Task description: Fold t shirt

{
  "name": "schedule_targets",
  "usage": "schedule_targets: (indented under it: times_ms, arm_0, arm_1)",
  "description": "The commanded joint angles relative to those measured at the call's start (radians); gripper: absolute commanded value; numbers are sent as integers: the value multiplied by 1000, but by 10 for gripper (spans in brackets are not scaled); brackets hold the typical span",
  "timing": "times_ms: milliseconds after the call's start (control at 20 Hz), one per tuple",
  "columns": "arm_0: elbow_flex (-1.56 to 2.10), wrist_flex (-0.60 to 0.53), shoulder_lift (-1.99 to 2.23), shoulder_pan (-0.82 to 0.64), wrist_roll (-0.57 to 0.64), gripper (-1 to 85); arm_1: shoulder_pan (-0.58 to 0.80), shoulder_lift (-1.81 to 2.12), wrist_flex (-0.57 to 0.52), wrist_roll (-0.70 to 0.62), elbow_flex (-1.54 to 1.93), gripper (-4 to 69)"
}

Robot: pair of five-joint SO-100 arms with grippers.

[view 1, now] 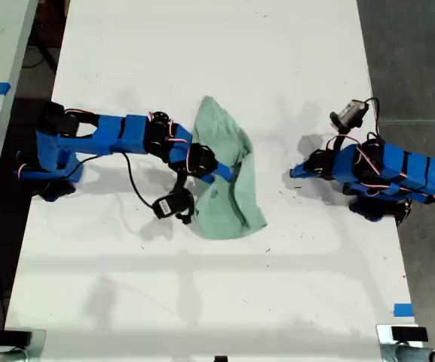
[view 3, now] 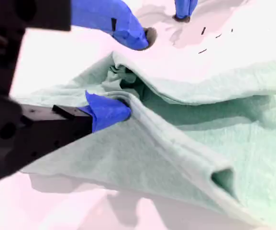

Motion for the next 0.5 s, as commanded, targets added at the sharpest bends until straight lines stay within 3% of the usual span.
schedule_targets:
  times_ms: [0, 300, 350, 450]
  arm_0:
    - [-63, -38, 21, -25, 14, 170]
    - [-63, -25, 51, -43, 38, 130]
    - [-60, 11, 94, -49, 46, -1]
    - [-35, 55, 238, -51, 78, -1]
  arm_1:
    - [6, 18, 5, 8, 57, 22]
    - [5, 18, 5, 8, 57, 22]
    - [5, 18, 5, 8, 57, 22]
    - [5, 18, 5, 8, 57, 22]
